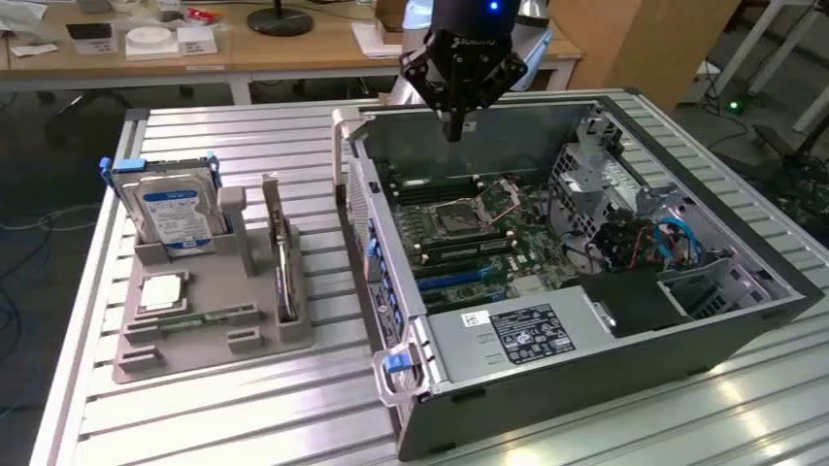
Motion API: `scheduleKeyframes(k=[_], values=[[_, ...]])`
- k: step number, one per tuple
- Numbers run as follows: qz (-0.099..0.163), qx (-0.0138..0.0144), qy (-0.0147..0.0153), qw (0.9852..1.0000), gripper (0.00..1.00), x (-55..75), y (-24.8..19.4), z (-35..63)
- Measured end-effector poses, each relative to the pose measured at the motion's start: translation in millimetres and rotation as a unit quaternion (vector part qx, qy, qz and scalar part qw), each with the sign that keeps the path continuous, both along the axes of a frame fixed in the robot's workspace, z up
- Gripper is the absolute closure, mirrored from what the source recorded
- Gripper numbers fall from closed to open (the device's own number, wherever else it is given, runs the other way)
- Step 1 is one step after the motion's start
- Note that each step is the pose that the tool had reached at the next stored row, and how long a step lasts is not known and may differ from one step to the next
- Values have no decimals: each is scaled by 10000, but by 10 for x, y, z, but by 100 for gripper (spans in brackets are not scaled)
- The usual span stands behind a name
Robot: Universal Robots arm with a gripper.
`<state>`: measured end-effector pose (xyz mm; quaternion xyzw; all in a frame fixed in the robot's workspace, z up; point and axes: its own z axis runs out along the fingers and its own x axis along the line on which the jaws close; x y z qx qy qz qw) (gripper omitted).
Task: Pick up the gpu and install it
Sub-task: 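Reach for the gpu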
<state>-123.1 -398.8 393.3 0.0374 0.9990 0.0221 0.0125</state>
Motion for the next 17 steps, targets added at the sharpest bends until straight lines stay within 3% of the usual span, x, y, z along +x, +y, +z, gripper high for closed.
scheduleKeyframes(k=[7, 17], values=[[0, 0, 0, 10000, 90, -41, 0, 0], [0, 0, 0, 10000, 90, -270, 0, -1]])
